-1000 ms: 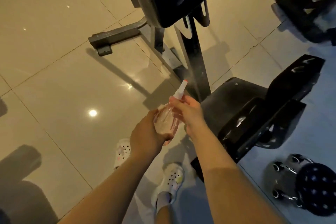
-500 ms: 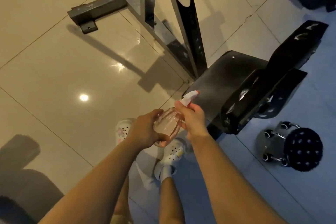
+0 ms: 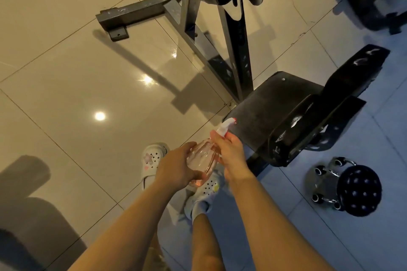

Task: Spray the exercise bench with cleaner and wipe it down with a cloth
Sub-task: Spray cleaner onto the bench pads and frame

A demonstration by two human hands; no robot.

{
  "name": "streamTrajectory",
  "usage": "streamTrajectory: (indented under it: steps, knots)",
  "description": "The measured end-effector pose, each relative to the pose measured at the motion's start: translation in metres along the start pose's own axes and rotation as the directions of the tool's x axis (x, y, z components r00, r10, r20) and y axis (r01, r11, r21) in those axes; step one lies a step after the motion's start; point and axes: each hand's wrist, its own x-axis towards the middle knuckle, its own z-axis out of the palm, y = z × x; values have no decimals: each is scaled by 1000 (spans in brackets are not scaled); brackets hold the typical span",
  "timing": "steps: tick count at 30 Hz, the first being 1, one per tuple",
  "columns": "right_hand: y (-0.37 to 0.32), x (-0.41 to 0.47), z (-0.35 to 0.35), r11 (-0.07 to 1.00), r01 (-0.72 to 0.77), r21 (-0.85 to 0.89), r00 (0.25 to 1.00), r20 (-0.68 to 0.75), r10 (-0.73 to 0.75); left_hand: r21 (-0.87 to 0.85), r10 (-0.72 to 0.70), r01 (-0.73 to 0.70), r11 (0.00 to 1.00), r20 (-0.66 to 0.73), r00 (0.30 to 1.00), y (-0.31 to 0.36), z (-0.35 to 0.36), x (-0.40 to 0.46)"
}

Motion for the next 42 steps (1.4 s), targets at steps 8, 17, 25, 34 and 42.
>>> streamTrajectory:
  steps: [8, 17, 25, 34, 42]
  knots:
    - [9, 45, -10, 999, 9, 43, 998, -67, -6, -52, 39, -40, 998, -21, 999, -7, 25, 38]
    - [83, 170, 19, 971, 202, 124, 979, -61, -196, 128, 149, -140, 982, -62, 987, -66, 53, 151]
    - [119, 267, -14, 869, 449, 209, 870, -324, -372, 290, 483, -488, 823, 93, 871, -68, 90, 283]
    - [123, 263, -8, 840, 466, 277, 856, -382, -349, 236, 525, -532, 813, 96, 846, -71, 85, 273]
    - [98, 264, 1, 823, 531, 200, 816, -381, -434, 77, 604, -604, 793, 26, 797, -59, 84, 283]
